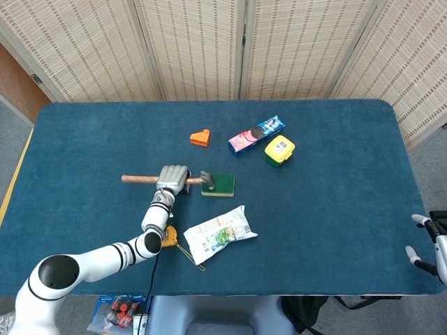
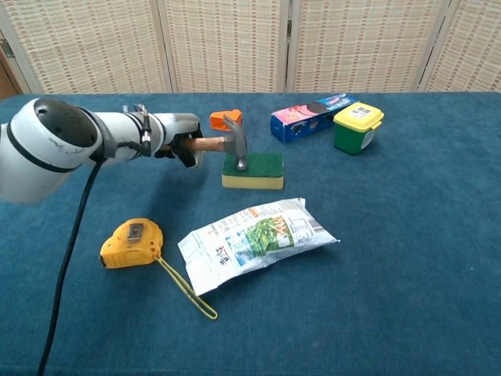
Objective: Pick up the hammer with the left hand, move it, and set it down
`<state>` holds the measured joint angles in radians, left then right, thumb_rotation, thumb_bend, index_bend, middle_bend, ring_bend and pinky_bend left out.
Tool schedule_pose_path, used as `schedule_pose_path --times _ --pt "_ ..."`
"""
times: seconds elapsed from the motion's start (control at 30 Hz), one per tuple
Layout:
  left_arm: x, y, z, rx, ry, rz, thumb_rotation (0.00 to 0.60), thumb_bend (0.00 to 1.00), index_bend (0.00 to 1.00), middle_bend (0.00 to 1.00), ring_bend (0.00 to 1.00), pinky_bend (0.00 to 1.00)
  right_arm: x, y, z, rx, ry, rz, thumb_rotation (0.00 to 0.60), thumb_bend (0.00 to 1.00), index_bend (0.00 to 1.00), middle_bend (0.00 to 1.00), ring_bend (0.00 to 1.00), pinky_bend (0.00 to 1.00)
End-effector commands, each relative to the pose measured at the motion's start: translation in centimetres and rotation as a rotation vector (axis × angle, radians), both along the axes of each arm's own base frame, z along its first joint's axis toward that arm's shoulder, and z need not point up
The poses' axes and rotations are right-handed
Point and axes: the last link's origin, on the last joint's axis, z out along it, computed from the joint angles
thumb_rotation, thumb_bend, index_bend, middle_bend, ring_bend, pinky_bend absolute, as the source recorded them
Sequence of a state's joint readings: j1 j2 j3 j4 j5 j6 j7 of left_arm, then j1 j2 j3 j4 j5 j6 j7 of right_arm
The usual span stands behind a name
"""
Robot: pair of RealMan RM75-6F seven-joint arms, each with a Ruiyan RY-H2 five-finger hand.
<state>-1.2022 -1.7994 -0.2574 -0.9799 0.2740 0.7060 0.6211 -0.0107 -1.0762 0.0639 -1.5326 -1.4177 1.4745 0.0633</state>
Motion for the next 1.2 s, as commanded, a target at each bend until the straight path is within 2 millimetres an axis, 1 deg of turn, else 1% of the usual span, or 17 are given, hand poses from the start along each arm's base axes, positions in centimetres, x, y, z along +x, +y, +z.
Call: schedule_pose_path --times 0.03,0.2,0.3,0.57,0.67,0.73,0.8,0.83,0.9,0.93,0.97,1.0,1.03,1.07,1.1,1.17,1.2 --pt "0.2 0.5 1.8 0.025 -0.059 0.010 0.600 0.69 0.75 1.00 1.00 1.00 0.0 -0.1 -0.1 0.003 -0.001 0.002 0.600 0.27 0.24 0.35 0.26 0.30" --pt "-1.2 0.8 3.6 0.042 -0.070 0.032 0.600 0.69 0.75 1.00 1.00 1.00 0.1 -0.3 -0.3 0.011 -0.002 0.009 0.600 0.27 0.24 0.35 0.26 0.30" --pt "-2.9 0.8 4.5 0.053 -0.048 0.049 0.600 0.69 0.75 1.00 1.00 1.00 0.2 -0.4 -0.4 0.015 -0.002 0.012 0.600 0.27 0.24 0.35 0.26 0.30" --pt "-6.6 0.6 5.5 0.071 0.002 0.081 0.600 0.69 0.73 1.00 0.98 1.00 0.5 -0.9 -0.9 0.032 -0.006 0.026 0.600 0.27 0.24 0.35 0.26 0.30" --pt "-7.4 0.4 5.5 0.071 0.021 0.074 0.600 0.69 0.68 0.99 0.96 1.00 0.6 -1.1 -1.1 0.038 -0.007 0.033 0.600 0.27 0.24 0.35 0.26 0.30" --pt "-7.6 0.2 5.5 0.072 0.010 0.072 0.600 0.69 0.62 0.96 0.93 1.00 0.7 -1.2 -1.1 0.042 -0.006 0.038 0.600 0.27 0.24 0.35 0.26 0.30" --pt "-7.7 0.1 5.7 0.072 -0.003 0.068 0.600 0.67 0.54 0.88 0.87 0.99 0.8 -1.2 -1.2 0.043 -0.006 0.043 0.600 0.27 0.24 0.35 0.26 0.30" --pt "-7.7 0.0 5.8 0.072 -0.009 0.064 0.600 0.61 0.45 0.78 0.78 0.96 0.8 -1.2 -1.2 0.044 -0.006 0.044 0.600 0.27 0.24 0.35 0.26 0.30" --pt "-7.6 -0.2 5.9 0.069 -0.022 0.058 0.589 0.50 0.31 0.64 0.64 0.87 0.9 -1.2 -1.2 0.045 -0.005 0.044 0.600 0.27 0.24 0.35 0.26 0.30" --pt "-7.6 -0.3 6.0 0.068 -0.037 0.057 0.562 0.43 0.22 0.56 0.55 0.77 0.9 -1.2 -1.2 0.046 -0.005 0.044 0.600 0.27 0.24 0.35 0.26 0.30" --pt "-7.6 -0.4 6.0 0.067 -0.047 0.058 0.511 0.38 0.14 0.47 0.47 0.66 0.9 -1.2 -1.2 0.046 -0.006 0.044 0.600 0.27 0.24 0.35 0.26 0.30" --pt "-7.6 -0.5 6.1 0.063 -0.056 0.058 0.464 0.36 0.09 0.41 0.41 0.59 0.9 -1.2 -1.2 0.046 -0.006 0.045 0.600 0.27 0.24 0.35 0.26 0.30" --pt "-7.5 -0.5 6.2 0.062 -0.072 0.058 0.403 0.34 0.04 0.31 0.33 0.50 0.9 -1.2 -1.2 0.045 -0.007 0.046 0.600 0.27 0.24 0.35 0.26 0.30" --pt "-7.5 -0.6 6.4 0.066 -0.084 0.055 0.367 0.33 0.02 0.25 0.27 0.44 0.9 -1.2 -1.2 0.044 -0.008 0.047 0.600 0.27 0.24 0.35 0.26 0.30" --pt "-7.4 -0.7 6.6 0.072 -0.096 0.052 0.329 0.32 0.00 0.15 0.18 0.35 0.9 -1.2 -1.2 0.043 -0.007 0.048 0.600 0.27 0.24 0.35 0.26 0.30" --pt "-7.3 -0.8 7.1 0.093 -0.127 0.042 0.318 0.32 0.00 0.05 0.07 0.23 0.9 -1.1 -1.0 0.039 -0.006 0.049 0.600 0.27 0.24 0.35 0.26 0.30" --pt "-7.3 -0.9 7.5 0.100 -0.142 0.038 0.322 0.32 0.00 0.03 0.06 0.21 0.9 -1.1 -0.9 0.037 -0.005 0.049 0.600 0.27 0.24 0.35 0.26 0.30"
